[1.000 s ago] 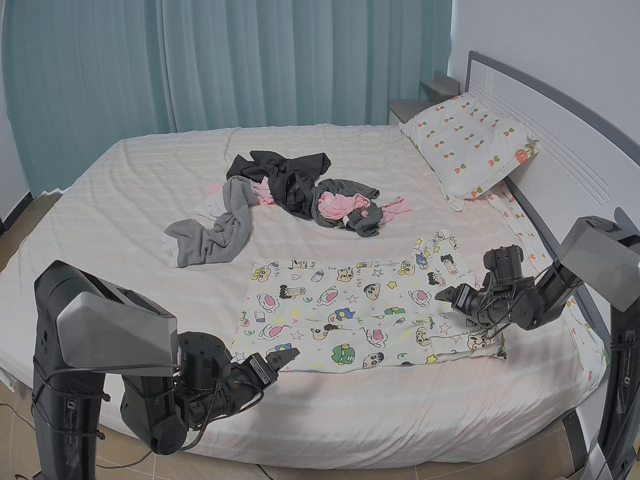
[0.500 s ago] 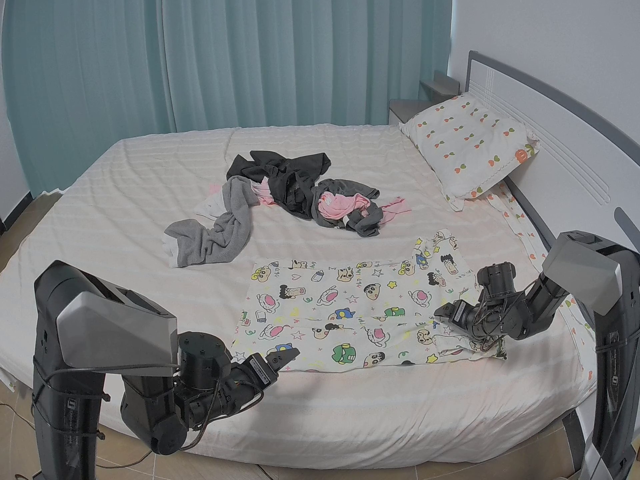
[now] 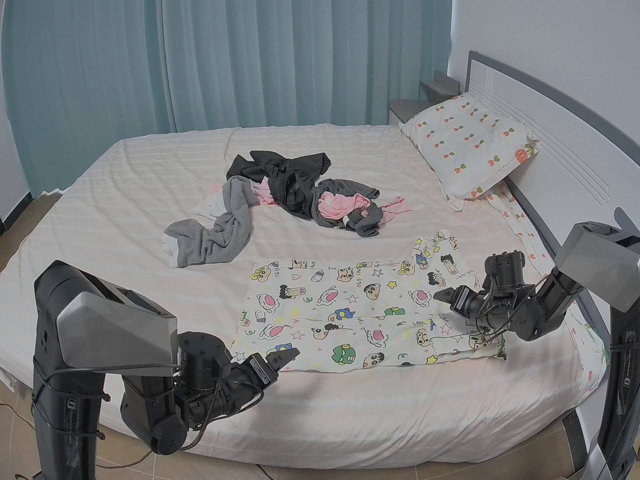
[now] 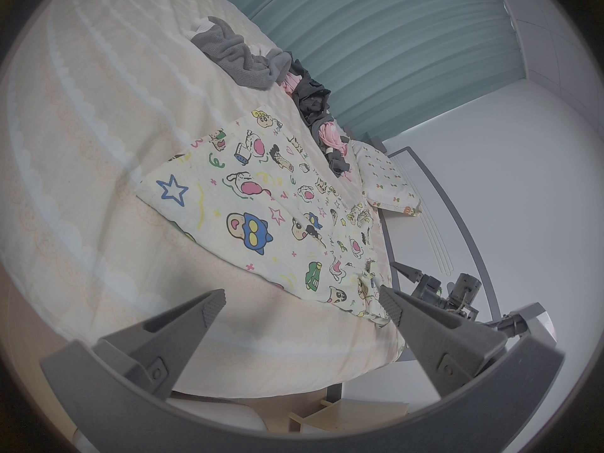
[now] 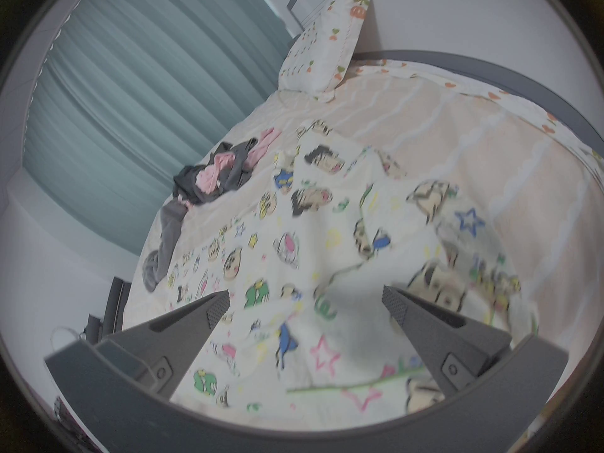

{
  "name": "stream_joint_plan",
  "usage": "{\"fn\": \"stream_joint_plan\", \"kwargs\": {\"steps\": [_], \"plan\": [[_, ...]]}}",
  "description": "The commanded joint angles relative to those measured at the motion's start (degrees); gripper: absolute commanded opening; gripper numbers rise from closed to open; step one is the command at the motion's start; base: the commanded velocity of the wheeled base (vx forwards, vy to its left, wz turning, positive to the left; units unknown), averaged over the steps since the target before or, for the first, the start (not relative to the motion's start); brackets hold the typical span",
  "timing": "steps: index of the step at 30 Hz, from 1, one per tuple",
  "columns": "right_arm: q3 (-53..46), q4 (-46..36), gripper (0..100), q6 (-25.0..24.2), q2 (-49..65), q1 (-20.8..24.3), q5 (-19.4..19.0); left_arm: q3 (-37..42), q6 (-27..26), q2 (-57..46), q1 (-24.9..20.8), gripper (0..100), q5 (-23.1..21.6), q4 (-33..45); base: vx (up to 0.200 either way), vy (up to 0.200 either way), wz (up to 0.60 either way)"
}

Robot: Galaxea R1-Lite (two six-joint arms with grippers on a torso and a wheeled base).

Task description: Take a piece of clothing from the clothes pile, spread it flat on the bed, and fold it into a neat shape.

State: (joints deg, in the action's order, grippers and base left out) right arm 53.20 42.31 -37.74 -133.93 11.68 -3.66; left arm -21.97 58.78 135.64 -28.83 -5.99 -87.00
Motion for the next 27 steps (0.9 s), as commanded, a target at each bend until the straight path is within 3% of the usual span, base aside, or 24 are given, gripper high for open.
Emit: {"fn": "stream_joint_plan", "kwargs": {"steps": [1,11,23,27], "plan": [[-3.5,0.5,100,0.4,1.6,3.1,-0.5,0.0,0.0,0.1,0.0,100,0.0,0.0,0.000,0.000,0.00],[-2.6,1.1,100,1.7,-2.7,3.0,-0.6,0.0,0.1,0.0,0.0,100,-0.3,0.0,0.000,0.000,0.00],[-4.0,7.6,100,-3.2,8.4,0.1,-4.3,0.1,0.6,-0.4,0.6,100,-0.3,-0.1,0.000,0.000,0.00],[-3.9,11.3,100,-4.9,9.2,-1.1,-5.2,0.2,0.6,-0.2,0.8,100,-0.3,-0.7,0.200,0.000,0.00]]}}
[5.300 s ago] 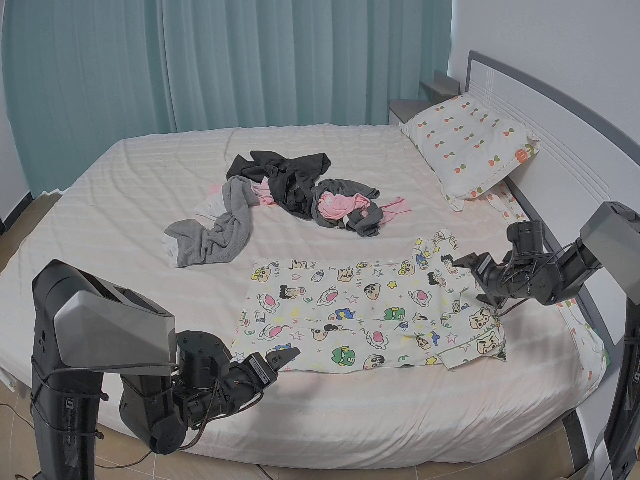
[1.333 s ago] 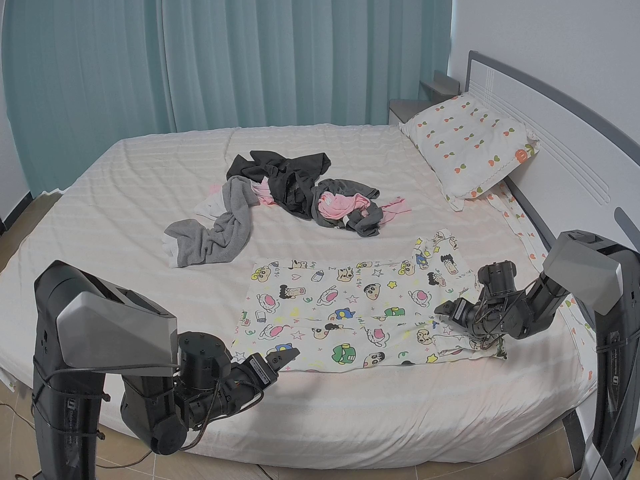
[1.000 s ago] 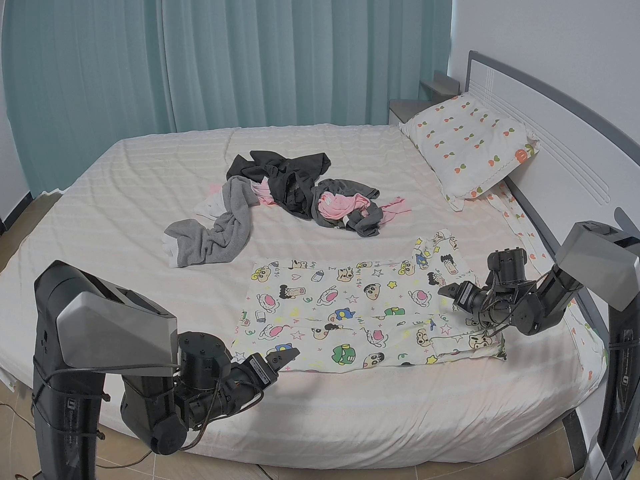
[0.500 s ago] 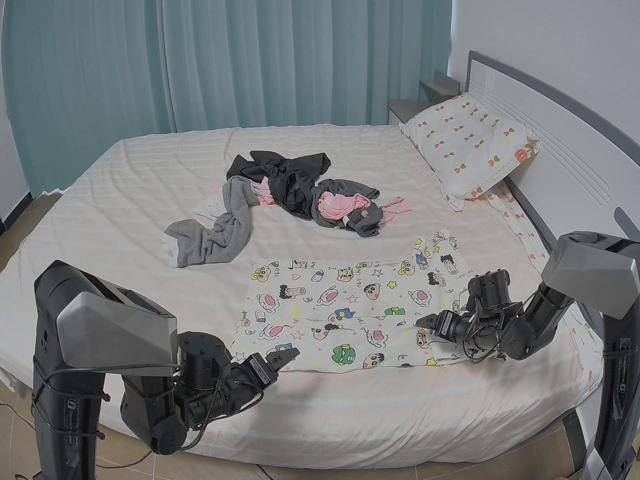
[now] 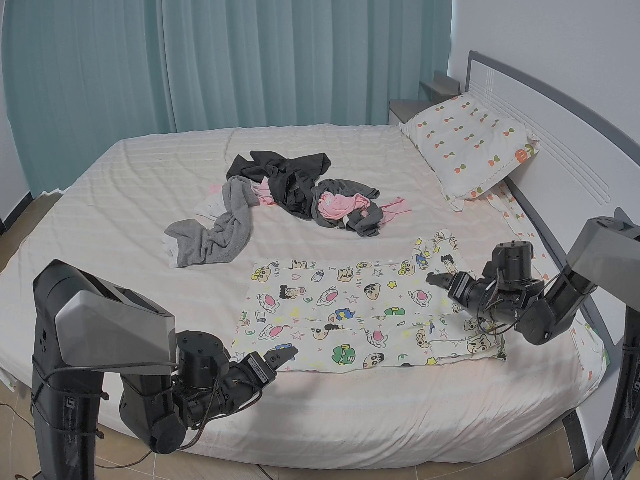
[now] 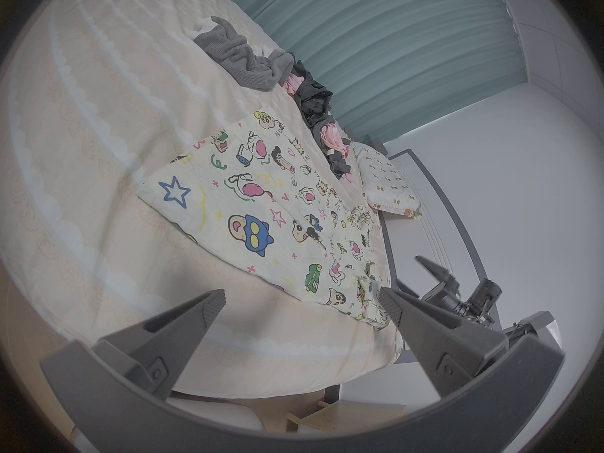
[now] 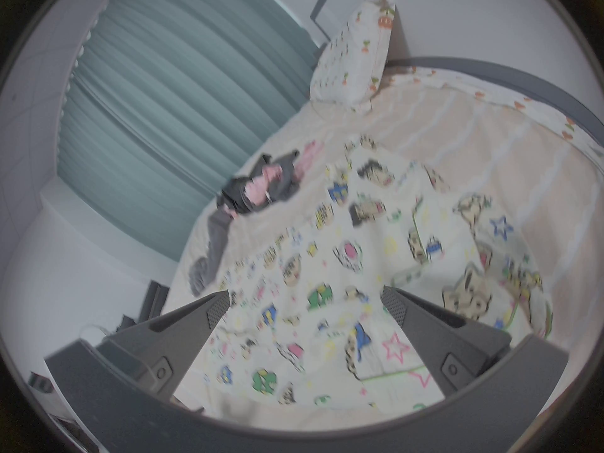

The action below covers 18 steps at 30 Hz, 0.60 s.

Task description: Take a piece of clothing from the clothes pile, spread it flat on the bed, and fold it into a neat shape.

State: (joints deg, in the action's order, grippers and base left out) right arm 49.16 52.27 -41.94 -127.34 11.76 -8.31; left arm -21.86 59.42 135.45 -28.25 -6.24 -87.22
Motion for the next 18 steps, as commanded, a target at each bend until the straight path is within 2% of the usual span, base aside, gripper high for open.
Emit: {"fn": "stream_joint_plan", "kwargs": {"steps": [1,8,18], "plan": [[0.1,1.3,100,-0.7,2.6,-1.2,-0.6,0.1,0.0,0.0,0.2,100,0.0,-0.5,0.200,0.000,0.00],[0.3,1.7,100,-0.6,1.9,-1.8,-0.8,0.9,-0.4,0.3,0.0,100,0.3,-2.8,0.200,0.000,0.00],[0.8,1.7,100,-0.6,2.1,-3.2,-2.6,1.9,0.0,-0.1,0.3,100,1.1,-2.8,0.000,0.000,0.00]]}}
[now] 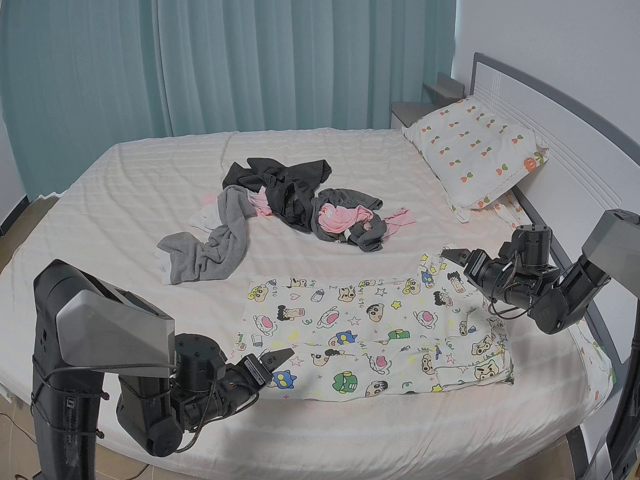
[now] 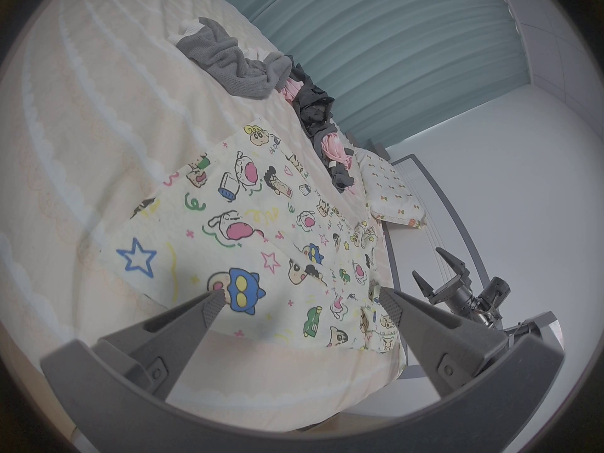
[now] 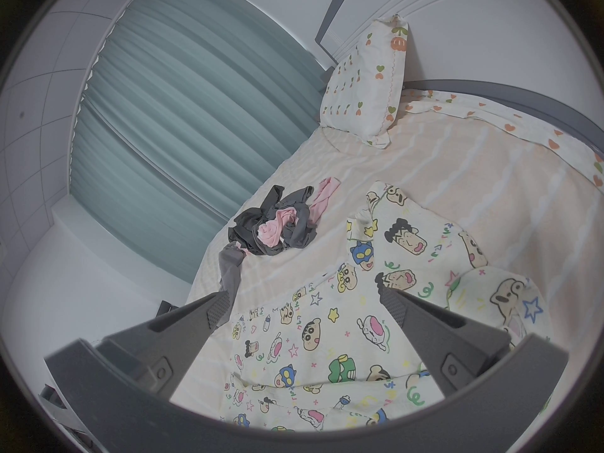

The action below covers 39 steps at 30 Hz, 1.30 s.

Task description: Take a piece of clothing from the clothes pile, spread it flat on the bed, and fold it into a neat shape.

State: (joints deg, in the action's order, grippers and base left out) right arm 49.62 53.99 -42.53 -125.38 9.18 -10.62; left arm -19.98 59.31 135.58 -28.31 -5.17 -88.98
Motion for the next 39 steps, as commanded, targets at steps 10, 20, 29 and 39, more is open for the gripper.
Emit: {"fn": "stream_joint_plan", "kwargs": {"steps": [10,20,29,39], "plan": [[0.6,0.1,100,-0.1,-1.7,-2.4,-2.6,-0.8,-18.7,-7.4,9.5,100,-12.6,0.7,0.000,0.000,0.00],[-2.1,0.1,100,0.4,-3.6,-1.2,-2.7,-18.0,-37.1,-7.4,15.6,100,-20.2,34.9,0.000,0.000,0.00],[-5.2,3.8,100,3.4,-5.3,0.2,-3.4,-26.3,-46.5,-5.0,17.5,100,-20.1,50.0,0.000,0.000,0.00],[-7.1,6.8,100,4.0,-5.9,0.8,-3.4,-29.7,-49.5,1.3,17.6,100,-16.7,49.6,0.000,0.000,0.00]]}}
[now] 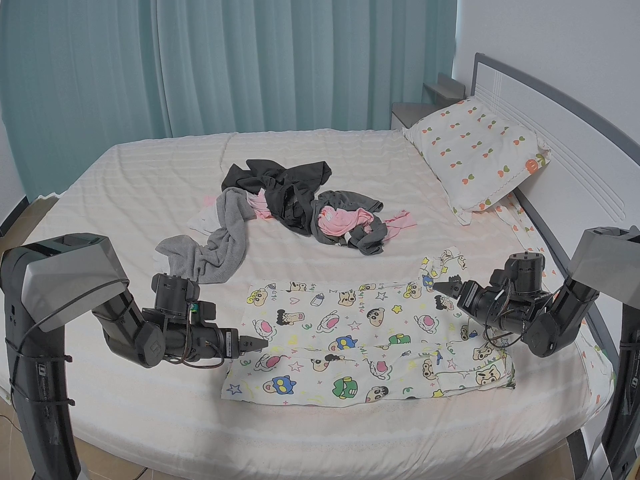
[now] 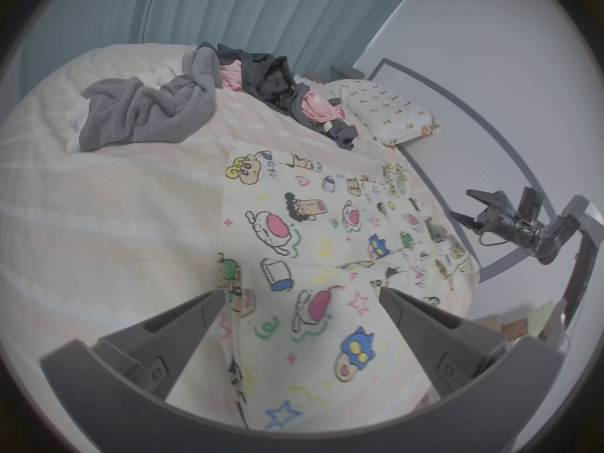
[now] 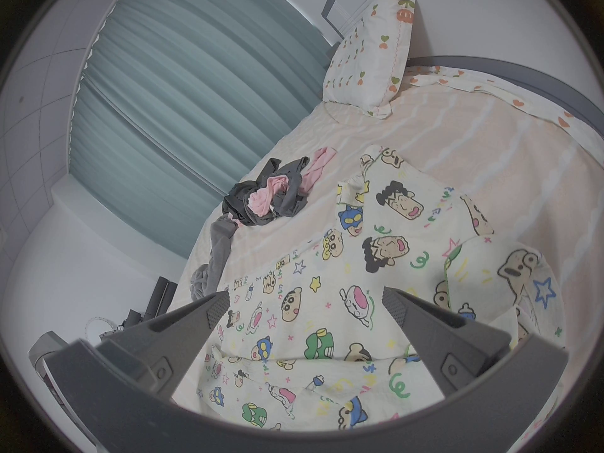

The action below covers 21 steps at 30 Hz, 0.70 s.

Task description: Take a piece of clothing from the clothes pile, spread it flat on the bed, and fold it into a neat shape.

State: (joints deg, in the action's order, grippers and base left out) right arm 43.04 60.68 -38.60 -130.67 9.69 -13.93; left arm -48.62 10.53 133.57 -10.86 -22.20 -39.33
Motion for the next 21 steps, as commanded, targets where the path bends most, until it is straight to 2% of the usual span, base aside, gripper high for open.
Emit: {"fn": "stream_joint_plan", "kwargs": {"steps": [1,21], "plan": [[-0.5,0.1,100,0.1,-0.6,0.2,0.0,-1.1,-0.8,3.5,0.1,100,0.3,0.0,0.000,0.000,0.00],[-0.4,0.1,100,0.1,-1.0,0.2,0.0,-4.3,1.1,7.0,-1.6,100,0.5,-1.2,0.000,0.000,0.00]]}}
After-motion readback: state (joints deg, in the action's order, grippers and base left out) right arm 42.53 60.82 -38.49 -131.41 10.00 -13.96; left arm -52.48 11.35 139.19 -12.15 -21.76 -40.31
